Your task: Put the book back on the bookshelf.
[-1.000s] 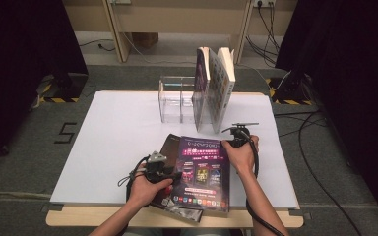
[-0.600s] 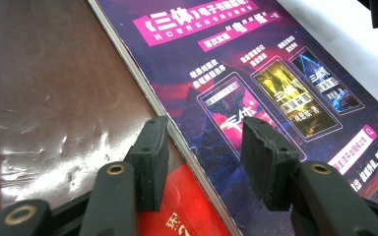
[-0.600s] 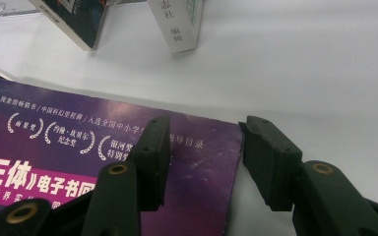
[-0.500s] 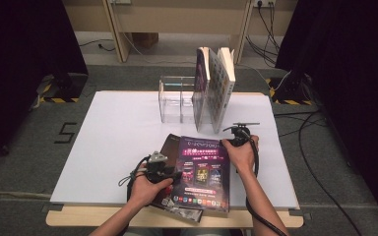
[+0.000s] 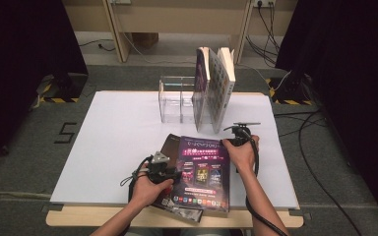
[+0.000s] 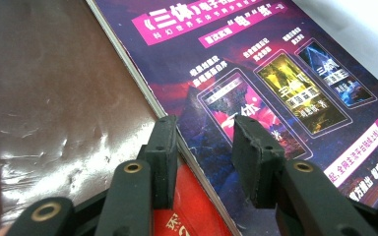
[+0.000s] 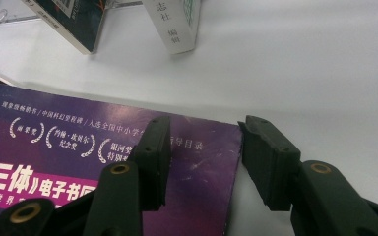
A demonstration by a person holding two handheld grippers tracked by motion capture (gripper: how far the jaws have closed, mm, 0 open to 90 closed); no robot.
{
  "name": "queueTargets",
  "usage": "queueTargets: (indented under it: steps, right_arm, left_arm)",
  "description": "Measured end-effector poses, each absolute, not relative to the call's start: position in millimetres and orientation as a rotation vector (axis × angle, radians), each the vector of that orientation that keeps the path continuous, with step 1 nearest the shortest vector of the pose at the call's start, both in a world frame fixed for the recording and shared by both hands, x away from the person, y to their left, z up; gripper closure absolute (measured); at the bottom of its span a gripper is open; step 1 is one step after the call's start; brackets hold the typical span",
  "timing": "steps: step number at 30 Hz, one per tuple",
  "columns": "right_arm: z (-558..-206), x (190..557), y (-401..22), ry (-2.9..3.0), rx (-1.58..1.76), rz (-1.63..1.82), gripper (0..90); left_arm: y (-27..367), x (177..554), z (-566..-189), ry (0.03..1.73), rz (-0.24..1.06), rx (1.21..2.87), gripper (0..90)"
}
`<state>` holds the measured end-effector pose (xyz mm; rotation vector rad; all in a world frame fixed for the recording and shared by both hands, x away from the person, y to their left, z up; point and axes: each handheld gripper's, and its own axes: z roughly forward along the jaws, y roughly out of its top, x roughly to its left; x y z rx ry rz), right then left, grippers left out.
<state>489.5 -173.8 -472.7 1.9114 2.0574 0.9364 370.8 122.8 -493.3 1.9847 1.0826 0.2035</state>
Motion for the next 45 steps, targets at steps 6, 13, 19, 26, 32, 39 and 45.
queueTargets:
  steps: [6, 13, 19, 26, 32, 39, 45]
  right_arm:
    - [-473.0, 489.9, -174.0, 2.054, 1.914, 0.94, 55.6]
    - [-473.5, 489.6, -176.9, 2.027, 1.957, 0.977, 60.9]
    - [-473.8, 491.6, -176.0, 2.03, 1.974, 0.995, 61.5]
    - [-472.9, 492.3, -173.8, 2.04, 1.973, 0.976, 59.8]
    - [-474.0, 492.2, -181.2, 2.023, 2.041, 1.031, 65.7]
    - [-473.2, 491.9, -182.7, 2.029, 2.027, 1.043, 68.0]
    - [-473.4, 489.6, -184.4, 2.035, 2.03, 1.058, 69.0]
  left_arm:
    - [121.7, 370.3, -492.9, 1.074, 0.218, 1.995, 62.1]
    - [119.7, 369.3, -491.6, 1.076, 0.24, 2.011, 62.9]
    - [119.8, 368.8, -490.3, 1.064, 0.258, 2.026, 66.5]
    - [117.1, 368.5, -488.3, 1.078, 0.272, 2.041, 67.1]
    - [115.4, 368.6, -486.9, 1.086, 0.279, 2.053, 67.7]
    - [113.4, 368.4, -485.5, 1.075, 0.295, 2.075, 68.0]
    - [113.5, 367.2, -486.3, 1.071, 0.306, 2.069, 68.1]
